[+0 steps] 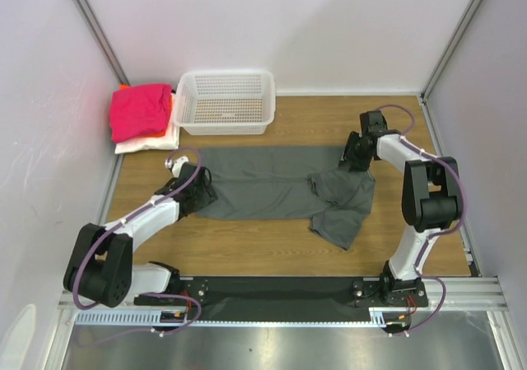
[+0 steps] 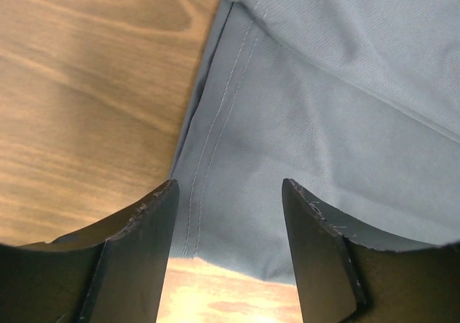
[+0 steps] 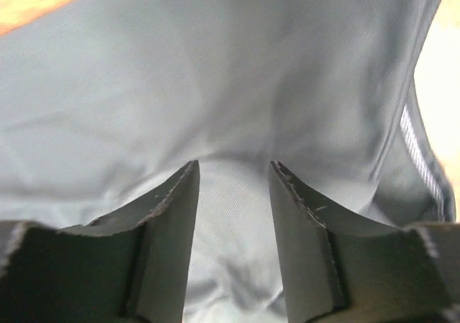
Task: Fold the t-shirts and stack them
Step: Fold the tshirt
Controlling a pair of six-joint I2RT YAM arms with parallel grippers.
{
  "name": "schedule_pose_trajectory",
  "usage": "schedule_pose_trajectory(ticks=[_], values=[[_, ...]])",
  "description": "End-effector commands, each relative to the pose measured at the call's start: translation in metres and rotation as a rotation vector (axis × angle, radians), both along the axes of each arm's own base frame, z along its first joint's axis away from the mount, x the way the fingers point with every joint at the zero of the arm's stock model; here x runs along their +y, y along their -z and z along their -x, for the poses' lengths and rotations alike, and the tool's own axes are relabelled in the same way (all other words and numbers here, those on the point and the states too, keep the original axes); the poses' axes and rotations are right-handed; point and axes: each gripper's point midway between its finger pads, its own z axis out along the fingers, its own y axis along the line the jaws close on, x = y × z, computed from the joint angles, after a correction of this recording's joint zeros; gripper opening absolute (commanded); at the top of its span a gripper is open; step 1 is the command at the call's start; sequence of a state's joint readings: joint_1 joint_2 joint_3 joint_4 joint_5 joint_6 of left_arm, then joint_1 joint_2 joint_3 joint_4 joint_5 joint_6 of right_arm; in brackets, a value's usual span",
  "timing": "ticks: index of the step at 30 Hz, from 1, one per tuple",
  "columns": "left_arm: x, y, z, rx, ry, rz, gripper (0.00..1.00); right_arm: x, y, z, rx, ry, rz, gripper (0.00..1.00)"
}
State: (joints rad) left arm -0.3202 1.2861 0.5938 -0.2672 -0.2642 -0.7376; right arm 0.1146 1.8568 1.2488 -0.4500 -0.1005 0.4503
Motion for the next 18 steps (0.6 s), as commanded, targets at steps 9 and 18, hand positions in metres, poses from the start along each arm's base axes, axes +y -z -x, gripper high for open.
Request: schedule_pose_trajectory(ticks=[9,18], values=[[0.008,0.006,0.02,0.014,-0.053,0.033,0.66,0.001,-0.066,0.073,-0.047,0.033,-0.075,0.56],[0.017,0.012,0.026,0.048,-0.057,0.0,0.65,-0.017,-0.044,0.13,0.053,0.139,-0.045,0.58]])
